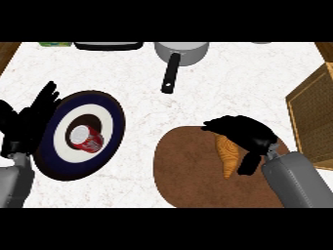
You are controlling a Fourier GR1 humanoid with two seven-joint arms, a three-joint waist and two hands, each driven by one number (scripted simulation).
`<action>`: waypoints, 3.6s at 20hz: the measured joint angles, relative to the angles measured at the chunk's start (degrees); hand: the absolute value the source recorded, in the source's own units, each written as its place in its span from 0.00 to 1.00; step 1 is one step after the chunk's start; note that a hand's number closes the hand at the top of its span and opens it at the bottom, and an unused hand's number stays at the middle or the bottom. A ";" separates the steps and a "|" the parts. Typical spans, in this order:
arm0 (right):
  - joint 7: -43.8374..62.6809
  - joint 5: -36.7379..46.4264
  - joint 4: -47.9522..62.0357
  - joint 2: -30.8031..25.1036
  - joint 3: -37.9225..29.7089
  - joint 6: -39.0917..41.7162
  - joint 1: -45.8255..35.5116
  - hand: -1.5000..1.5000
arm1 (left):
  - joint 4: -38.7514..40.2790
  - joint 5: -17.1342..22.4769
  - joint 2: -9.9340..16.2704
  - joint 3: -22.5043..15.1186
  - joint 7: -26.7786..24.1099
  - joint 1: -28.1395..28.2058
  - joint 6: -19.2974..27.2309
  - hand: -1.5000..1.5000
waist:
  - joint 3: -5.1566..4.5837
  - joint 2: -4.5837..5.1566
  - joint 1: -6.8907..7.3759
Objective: Pick the croissant from the cutting board and place it in the basket
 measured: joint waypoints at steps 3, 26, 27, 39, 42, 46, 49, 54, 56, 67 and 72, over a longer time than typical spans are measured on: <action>-2.09 3.15 1.85 -0.57 2.04 -2.42 -0.36 1.00 | -1.42 0.25 0.13 0.41 0.65 0.89 -0.50 0.50 | -0.07 -0.12 0.14; 4.55 5.22 -25.13 8.05 8.77 -21.95 43.15 1.00 | -2.80 -0.23 0.03 3.98 0.41 5.25 -0.21 0.50 | -0.61 -1.88 -4.86; 3.84 3.50 -27.46 8.36 9.73 -22.35 46.52 1.00 | -3.19 -0.27 -0.11 3.87 0.48 5.28 -0.10 0.50 | -0.48 -1.69 -4.76; -2.79 -5.49 -58.16 2.54 19.90 -33.03 79.30 1.00 | -2.72 -0.47 0.30 3.73 1.04 3.61 -0.59 0.50 | -0.12 -0.75 -3.63; -2.78 -5.57 -59.40 1.83 19.73 -36.46 82.73 1.00 | -2.99 -0.79 -0.09 3.01 1.68 3.10 -0.55 0.50 | -0.10 -0.58 -2.98; -1.60 -5.53 -60.45 2.12 19.68 -39.88 84.25 1.00 | -2.40 -0.68 0.28 2.96 2.35 1.47 -0.99 0.50 | -0.15 -0.26 -2.27; 0.22 -5.33 -60.98 3.21 20.55 -41.63 84.00 1.00 | -3.07 -0.87 -0.32 2.42 2.27 1.63 -0.84 0.50 | -0.20 -0.07 -1.43; 3.25 -5.15 -61.68 5.53 20.01 -43.30 80.86 1.00 | -2.97 -0.84 -0.39 1.93 1.97 0.99 -1.57 0.50 | -0.23 0.36 -0.39; 4.77 -5.08 -61.84 6.71 19.33 -43.67 79.02 1.00 | -2.89 -0.78 -0.14 1.95 1.75 1.06 -1.99 0.50 | -0.25 0.49 0.06; 19.52 -4.58 -61.64 11.28 3.49 -41.88 61.59 1.00 | -2.04 -1.31 -0.81 1.38 1.45 -0.47 -1.79 0.50 | -0.24 0.91 1.25; 27.45 -5.14 -60.85 8.86 -7.32 -35.61 48.57 1.00 | -1.63 -1.44 -1.06 1.19 1.62 -0.91 -1.81 0.50 | -0.16 0.77 1.39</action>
